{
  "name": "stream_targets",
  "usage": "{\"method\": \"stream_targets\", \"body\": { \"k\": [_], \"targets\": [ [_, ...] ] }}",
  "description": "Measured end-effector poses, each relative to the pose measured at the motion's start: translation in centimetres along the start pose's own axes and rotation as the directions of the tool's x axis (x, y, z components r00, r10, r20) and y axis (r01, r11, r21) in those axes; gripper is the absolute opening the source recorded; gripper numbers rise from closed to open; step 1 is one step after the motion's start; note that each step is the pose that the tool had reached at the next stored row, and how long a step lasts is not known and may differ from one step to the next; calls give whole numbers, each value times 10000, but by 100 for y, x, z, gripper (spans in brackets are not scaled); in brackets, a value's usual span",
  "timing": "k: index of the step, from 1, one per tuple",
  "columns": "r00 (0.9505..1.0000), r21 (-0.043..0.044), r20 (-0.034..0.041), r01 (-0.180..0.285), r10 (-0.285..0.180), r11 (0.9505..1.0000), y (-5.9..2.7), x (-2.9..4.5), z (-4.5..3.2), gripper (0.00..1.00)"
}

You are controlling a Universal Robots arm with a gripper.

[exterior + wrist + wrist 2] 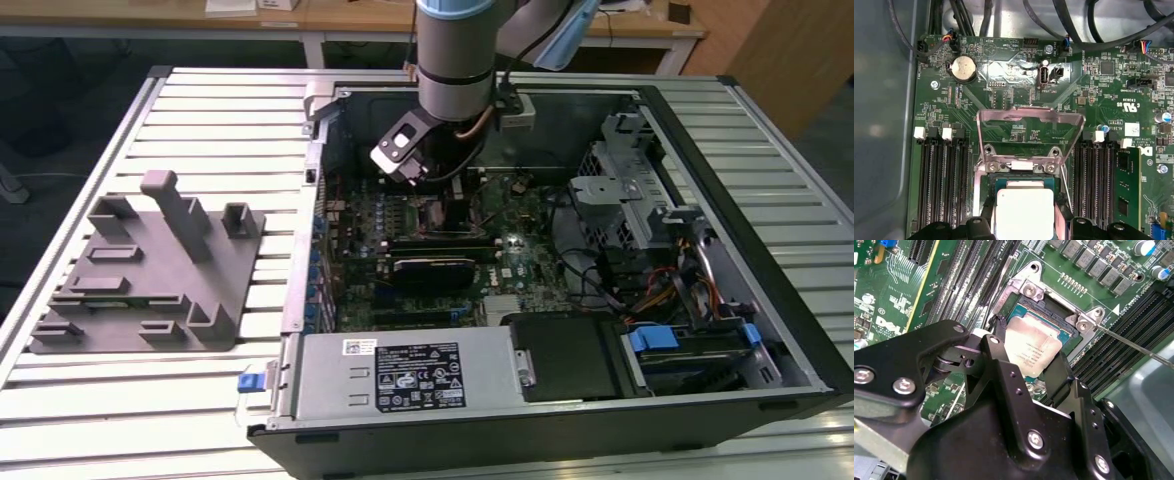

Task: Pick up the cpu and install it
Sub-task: 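Place the cpu into insertion slot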

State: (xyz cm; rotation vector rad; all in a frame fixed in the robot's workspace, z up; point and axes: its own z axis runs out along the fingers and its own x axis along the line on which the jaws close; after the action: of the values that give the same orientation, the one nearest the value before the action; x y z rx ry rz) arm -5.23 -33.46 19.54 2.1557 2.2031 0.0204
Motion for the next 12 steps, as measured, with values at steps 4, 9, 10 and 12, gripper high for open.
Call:
{"method": "stream_targets", "body": {
  "k": [4,9,10,12],
  "targets": [
    [10000,0,-1,-3,3,10000,-2,1,1,54],
    [10000,0,-1,-27,27,10000,-16,1,5,54],
    [10000,0,0,-53,53,10000,-16,1,10,54],
    [9999,5,7,-150,150,9999,-17,1,15,54]
  ]
}}
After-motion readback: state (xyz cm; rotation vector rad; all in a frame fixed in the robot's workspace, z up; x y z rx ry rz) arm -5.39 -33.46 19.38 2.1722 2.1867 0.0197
